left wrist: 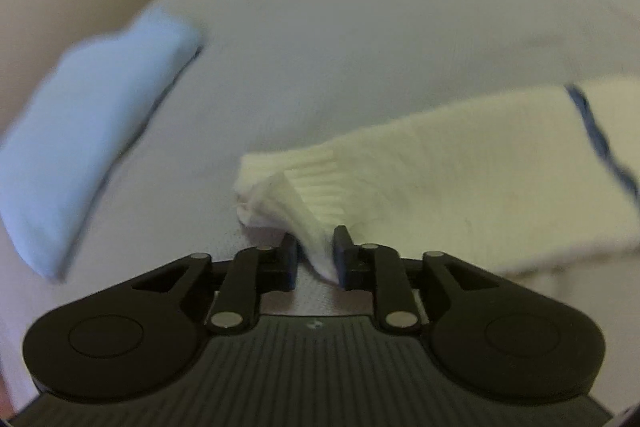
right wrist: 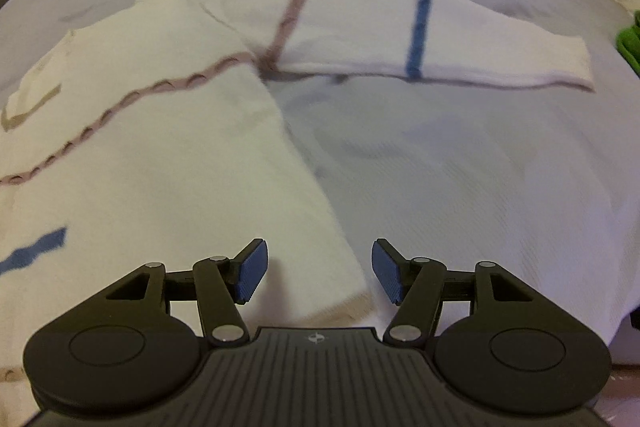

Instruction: Fold clothes

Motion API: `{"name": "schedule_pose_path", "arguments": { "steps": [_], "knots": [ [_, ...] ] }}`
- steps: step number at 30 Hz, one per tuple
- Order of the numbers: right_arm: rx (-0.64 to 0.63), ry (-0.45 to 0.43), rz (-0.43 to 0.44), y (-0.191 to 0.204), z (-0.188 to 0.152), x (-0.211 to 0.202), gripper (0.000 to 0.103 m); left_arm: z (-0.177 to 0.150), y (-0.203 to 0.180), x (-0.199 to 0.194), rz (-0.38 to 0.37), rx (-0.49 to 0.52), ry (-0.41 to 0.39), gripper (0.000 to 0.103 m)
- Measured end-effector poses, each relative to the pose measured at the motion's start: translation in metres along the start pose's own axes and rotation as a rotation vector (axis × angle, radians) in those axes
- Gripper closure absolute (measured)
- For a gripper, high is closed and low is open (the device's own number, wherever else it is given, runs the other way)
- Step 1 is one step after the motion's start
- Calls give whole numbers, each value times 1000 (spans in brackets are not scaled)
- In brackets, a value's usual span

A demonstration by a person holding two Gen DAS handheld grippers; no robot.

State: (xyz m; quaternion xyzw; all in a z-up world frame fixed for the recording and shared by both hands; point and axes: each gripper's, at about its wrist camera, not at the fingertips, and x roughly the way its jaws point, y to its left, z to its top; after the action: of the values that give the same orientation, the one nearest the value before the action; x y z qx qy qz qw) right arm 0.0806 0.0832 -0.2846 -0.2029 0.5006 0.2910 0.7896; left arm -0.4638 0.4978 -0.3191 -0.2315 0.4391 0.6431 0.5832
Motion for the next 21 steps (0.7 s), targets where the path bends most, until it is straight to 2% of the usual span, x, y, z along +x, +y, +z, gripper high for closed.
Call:
{"name": "schedule_pose_path", "arguments": {
  "steps": [1, 3, 5, 6, 9, 13, 14, 17, 18, 21],
  "knots": [
    [2, 2, -6, -5, -2, -2, 42, 0, 2, -5, -6, -20, 4, 72],
    [13, 3, -12, -17, -7, -6, 37, -7, 12, -17, -23, -89, 34, 65],
    [29, 0, -8, -32, -12, -11, 35, -22, 28, -35, -46, -201, 109, 69],
    [43, 6, -3, -41, -15, -13, 34, -35, 31, -48, -95, -247, 144, 72],
    [111, 44, 70, -68, -27, -13, 34, -76, 18, -105, -353, -303, 197, 72],
    [147, 110, 184, -86, -51, -5, 34, -139, -42, -165, -736, -240, 285, 68],
    [145, 120, 208, -89, -58, -4, 34, -154, -57, -176, -803, -228, 305, 68],
    [139, 141, 273, -100, -74, -1, 33, -193, -90, -197, -869, -197, 347, 63],
    [143, 147, 303, -105, -77, 1, 33, -200, -94, -195, -868, -204, 355, 60],
    [173, 159, 407, -117, -85, 10, 33, -223, -102, -186, -819, -267, 377, 60]
  ]
}}
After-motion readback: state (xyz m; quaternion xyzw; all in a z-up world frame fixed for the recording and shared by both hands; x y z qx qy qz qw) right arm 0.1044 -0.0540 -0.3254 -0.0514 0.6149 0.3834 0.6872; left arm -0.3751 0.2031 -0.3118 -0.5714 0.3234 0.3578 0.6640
